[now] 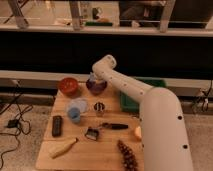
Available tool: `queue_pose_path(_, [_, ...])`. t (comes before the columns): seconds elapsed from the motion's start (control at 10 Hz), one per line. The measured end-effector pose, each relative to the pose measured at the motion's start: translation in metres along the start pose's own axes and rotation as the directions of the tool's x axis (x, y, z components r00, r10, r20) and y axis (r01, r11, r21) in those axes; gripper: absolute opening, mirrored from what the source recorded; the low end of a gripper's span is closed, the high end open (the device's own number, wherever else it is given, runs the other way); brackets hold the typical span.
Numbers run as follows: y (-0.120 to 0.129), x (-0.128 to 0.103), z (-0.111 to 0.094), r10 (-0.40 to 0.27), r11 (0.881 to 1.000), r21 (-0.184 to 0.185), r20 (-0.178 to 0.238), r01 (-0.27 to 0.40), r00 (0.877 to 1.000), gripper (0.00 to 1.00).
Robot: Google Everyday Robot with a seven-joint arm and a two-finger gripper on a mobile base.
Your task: Wipe purple bowl with sponge
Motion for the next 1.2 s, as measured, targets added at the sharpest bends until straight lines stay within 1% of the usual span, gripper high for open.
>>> queue_pose_path(0.4, [-0.001,-0.011,0.013,-0.011,1.000,-0.006,0.001,0.011,1.000,0.00])
queue_pose_path(0.7, [0.003,-0.021,0.025,-0.023,1.000,-0.020,0.010,0.023,1.000,0.00])
queue_pose_path(0.9, [0.006,-0.023,0.026,-0.029,0.999,-0.021,0.013,0.029,0.999,0.00])
queue_pose_path(1.2, [0.010,-0.019,0.018,-0.033,0.999,-0.012,0.014,0.033,0.999,0.00])
